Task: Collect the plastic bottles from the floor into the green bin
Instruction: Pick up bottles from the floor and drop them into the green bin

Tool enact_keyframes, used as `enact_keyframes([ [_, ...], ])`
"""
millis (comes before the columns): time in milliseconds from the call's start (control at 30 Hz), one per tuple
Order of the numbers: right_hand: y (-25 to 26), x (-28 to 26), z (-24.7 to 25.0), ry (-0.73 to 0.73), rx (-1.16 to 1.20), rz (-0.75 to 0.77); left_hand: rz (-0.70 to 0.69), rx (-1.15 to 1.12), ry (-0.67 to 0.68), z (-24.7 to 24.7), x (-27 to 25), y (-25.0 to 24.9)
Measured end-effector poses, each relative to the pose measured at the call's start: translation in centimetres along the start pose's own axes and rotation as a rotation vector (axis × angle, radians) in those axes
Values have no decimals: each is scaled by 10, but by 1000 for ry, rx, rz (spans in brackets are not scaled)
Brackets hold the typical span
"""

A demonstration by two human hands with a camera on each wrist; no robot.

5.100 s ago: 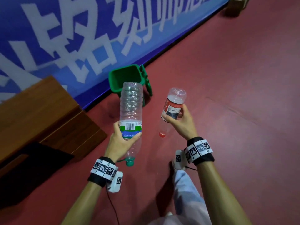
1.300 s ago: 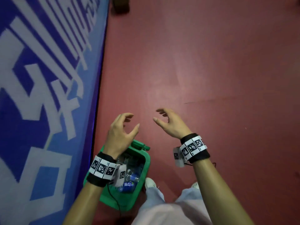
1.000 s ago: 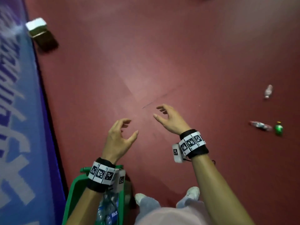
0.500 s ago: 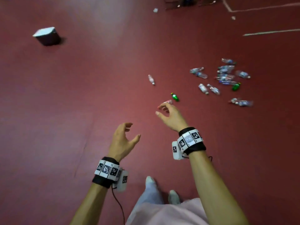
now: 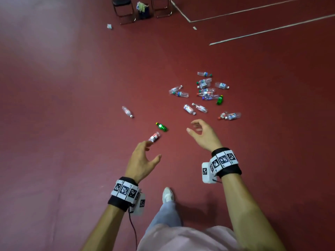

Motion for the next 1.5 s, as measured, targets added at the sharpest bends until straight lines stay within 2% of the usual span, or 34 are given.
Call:
enact_keyframes([
  [200,41,88,-25,33,-1,-1,20,99,35,60,122,33],
  [367,51,157,-35,74,-25,-29,62,159,57,83,202,61],
  [533,31,234,-44,160,-90,-108,120,199,102,80,278,84],
  [733,-4,353,-56,233,-78,-183,165,235,158,48,388,94],
  [933,-50,528,-35,291,-124,-213,226,311,219,6,546,92],
  [967,-57,540,-33,285,-120,-229,237,317,227,5,559,93],
  [1067,-86,610,-20,296,-141,-278,296,396,270,-15,640,99],
  [1133,-106,643,-27,317,-182,-274,298,495,343,-29,680,112],
  [1200,-127,665,-45,398,-321,-209,308,647,469,-46,706,130],
  [1267,-150,679,-68,558,-475,-139,319,770,584,-64,726,156],
  [1367,-212,703,-95,717,-649,-127,413,813,617,-85,757,207],
  [1500,-298,748,-129,792,-739,-198,563,775,643,-126,772,293],
])
Point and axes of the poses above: each hand's wrist, its own x-axis towards the middle knuckle, its own z-axis out of the back of the hand, y = z × x, the point moved 6 cm from there along x, towards the middle knuckle, and after that the axes turned 15 degrees about -x, right-handed, at the moved point
